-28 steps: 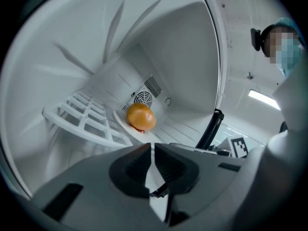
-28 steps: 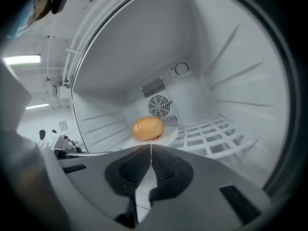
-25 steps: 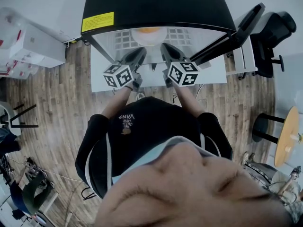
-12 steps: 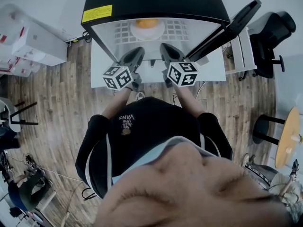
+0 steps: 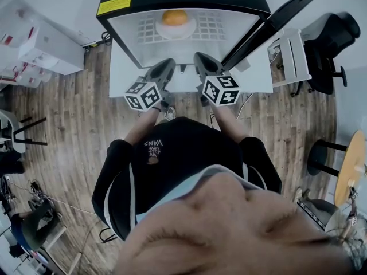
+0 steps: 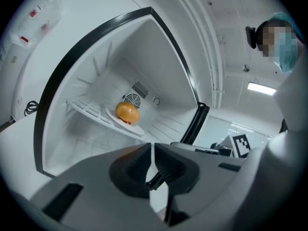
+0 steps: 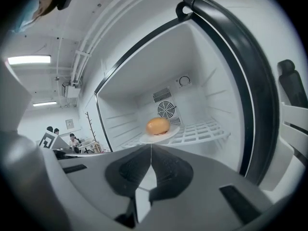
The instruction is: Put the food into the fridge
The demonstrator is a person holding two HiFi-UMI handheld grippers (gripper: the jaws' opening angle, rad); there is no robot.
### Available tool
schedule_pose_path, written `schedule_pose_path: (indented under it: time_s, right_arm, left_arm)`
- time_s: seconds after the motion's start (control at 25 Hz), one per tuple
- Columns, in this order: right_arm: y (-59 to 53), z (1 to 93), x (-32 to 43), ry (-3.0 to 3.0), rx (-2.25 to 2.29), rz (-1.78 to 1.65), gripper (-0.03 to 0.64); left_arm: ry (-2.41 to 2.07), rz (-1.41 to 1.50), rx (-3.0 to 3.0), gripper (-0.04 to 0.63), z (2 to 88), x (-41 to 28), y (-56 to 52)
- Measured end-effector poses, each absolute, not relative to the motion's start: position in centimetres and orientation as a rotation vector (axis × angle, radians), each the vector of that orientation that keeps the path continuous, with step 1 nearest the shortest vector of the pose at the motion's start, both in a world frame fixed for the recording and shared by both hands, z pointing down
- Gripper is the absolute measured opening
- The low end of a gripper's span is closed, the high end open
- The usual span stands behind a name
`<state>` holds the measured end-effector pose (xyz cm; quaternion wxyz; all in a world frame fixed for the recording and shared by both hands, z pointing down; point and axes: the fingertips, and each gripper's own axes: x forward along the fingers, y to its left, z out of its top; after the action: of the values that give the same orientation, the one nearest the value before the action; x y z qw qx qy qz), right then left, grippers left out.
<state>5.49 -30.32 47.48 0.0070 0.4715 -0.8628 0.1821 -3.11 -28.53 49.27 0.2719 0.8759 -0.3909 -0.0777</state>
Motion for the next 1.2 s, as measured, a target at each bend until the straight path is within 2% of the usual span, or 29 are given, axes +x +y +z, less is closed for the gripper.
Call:
schedule_pose_path:
  time_s: [1.2]
  right_arm:
    - [-18.7,47.7,8.7,-2.757,1.35,0.525,0.015]
  left_arm:
    - [-1.165,-0.223,2.364,0.029,49.0,0.0,-16.3]
